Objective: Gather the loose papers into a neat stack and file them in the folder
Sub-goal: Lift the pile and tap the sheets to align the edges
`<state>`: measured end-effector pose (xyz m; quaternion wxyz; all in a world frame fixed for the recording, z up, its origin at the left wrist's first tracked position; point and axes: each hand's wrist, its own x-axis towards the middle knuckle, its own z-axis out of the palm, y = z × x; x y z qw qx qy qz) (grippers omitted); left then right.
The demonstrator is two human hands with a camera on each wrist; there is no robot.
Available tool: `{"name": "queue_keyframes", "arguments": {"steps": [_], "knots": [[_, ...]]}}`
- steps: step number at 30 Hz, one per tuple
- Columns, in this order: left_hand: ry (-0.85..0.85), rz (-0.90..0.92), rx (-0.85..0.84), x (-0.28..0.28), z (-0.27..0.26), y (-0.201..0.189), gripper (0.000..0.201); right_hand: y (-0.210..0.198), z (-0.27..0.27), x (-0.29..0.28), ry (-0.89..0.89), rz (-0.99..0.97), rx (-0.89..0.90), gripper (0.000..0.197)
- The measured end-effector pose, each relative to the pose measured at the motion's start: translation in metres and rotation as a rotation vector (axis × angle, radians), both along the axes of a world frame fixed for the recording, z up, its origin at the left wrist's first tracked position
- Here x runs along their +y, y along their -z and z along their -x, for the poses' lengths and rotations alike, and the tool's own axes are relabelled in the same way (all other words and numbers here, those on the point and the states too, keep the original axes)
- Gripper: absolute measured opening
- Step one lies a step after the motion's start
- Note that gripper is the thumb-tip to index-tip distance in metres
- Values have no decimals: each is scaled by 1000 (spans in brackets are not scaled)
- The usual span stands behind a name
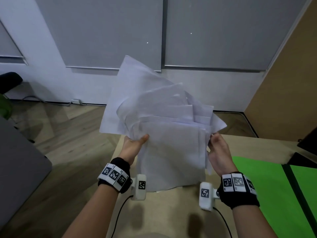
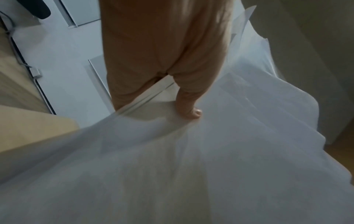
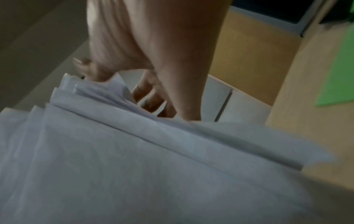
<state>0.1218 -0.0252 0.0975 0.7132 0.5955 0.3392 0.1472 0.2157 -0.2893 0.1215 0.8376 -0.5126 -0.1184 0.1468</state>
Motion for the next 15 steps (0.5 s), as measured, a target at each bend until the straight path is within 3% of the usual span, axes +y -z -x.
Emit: {"name": "queue_keyframes", "arguments": {"steps": [1,2,3,5,8,9,12,15], "knots": [[-15,10,-2,2,0,1,95,-1,1,0,-49,109,-37,19],[-24,18,-17,3,-1,2,99,0,1,1,-102,254,-77,41],[-22,21,-26,3,-1,0,96,0,2,4,-114,386,-108,54],[1,13,-32,0,-1,-4,80,-6,3,12,-20,531,-122,60],[44,2,-51,3,-1,-4,65,-12,-4,14,100,450,-75,92],[58,7,-63,5,1,-6,66,-14,-8,12,85,418,-78,93],[96,44,-119,11,8,-8,85,-18,-11,6,-77,504,-79,45],[129,42,-145,8,12,-10,96,-18,-2,11,-73,631,-135,20]]}}
